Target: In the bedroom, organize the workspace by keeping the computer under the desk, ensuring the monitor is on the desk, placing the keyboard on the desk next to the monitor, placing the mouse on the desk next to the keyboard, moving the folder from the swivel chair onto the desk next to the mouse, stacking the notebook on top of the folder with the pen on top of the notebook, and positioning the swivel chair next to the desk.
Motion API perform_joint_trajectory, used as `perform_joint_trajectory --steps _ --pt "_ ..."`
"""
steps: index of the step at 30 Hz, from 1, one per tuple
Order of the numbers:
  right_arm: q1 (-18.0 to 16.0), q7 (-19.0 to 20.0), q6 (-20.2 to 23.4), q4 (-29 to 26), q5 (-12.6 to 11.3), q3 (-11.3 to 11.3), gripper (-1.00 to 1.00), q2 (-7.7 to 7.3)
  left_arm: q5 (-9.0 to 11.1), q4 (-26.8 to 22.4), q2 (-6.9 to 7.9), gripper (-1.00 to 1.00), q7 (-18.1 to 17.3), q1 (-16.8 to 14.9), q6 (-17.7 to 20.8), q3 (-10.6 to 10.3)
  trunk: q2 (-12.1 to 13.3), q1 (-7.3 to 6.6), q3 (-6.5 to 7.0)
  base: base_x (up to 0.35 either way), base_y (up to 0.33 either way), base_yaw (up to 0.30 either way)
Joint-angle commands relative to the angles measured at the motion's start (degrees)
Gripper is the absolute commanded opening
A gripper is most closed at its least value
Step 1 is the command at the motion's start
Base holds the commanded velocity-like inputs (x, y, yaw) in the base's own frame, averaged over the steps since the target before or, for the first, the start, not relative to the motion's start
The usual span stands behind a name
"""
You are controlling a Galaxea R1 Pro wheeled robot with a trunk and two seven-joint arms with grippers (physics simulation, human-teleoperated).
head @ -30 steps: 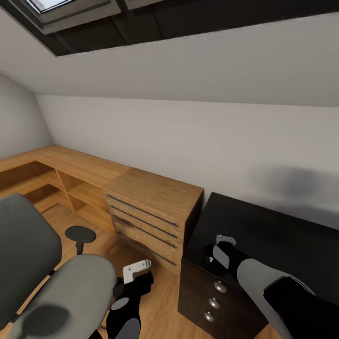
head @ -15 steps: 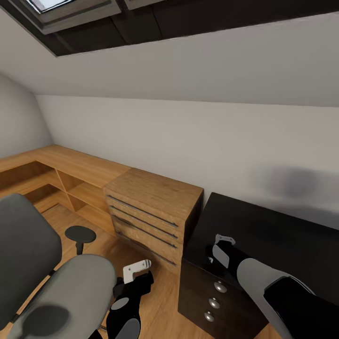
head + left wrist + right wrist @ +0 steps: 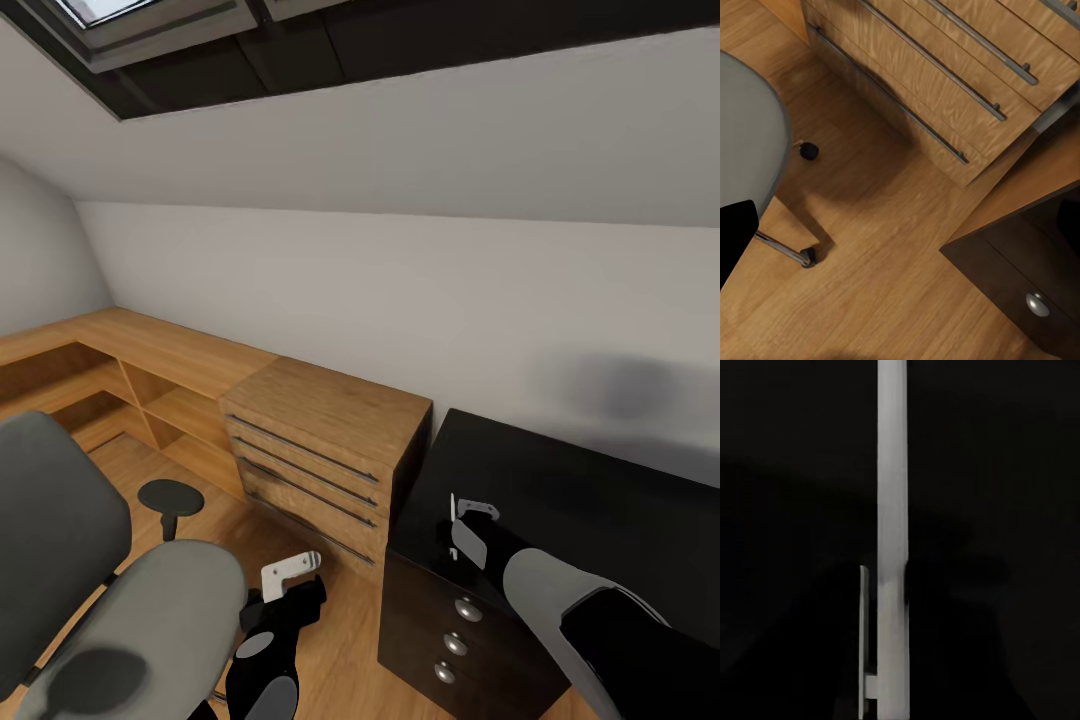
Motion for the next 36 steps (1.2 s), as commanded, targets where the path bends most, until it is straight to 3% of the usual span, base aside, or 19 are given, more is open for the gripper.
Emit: perform_joint_trajectory --steps 1,13,26,28,29,36 --pt "0.0 -0.46 0.44 1.27 -0.79 0.35 -1.0 -0.03 0.23 -0.09 0.05 1.0 0.4 -0.07 0.31 -0.1 -0.04 0.01 -0.08 0.0 0.0 0.0" --pt "0.0 -0.46 0.43 1.26 -0.73 0.4 -1.0 -0.03 0.23 -0.09 0.05 1.0 0.4 -0.07 0.31 -0.09 -0.04 0.01 -0.08 0.0 0.0 0.0" --pt "-0.06 -0.61 0.31 -0.48 -0.68 0.4 -1.0 -0.29 0.23 -0.09 0.46 1.0 0.4 -0.07 0.31 -0.1 5.18 -2.85 2.26 0.0 0.0 0.0" --pt "-0.07 -0.85 0.46 -2.04 -0.67 0.48 -1.0 -0.77 0.23 -0.09 0.52 1.0 0.4 -0.07 0.31 -0.1 5.98 -3.29 2.62 0.0 0.0 0.0" --pt "-0.03 -1.78 0.83 -5.19 -0.76 0.55 -1.0 -2.16 0.23 -0.09 0.56 1.0 0.4 -0.07 0.31 -0.1 6.38 -3.5 2.8 0.0 0.0 0.0" --pt "0.05 -8.04 3.31 -11.4 -2.08 0.58 -1.0 -4.12 0.23 -0.06 0.58 1.0 0.4 -0.07 0.38 -0.1 9.19 -5.04 4.05 0.0 0.0 0.0"
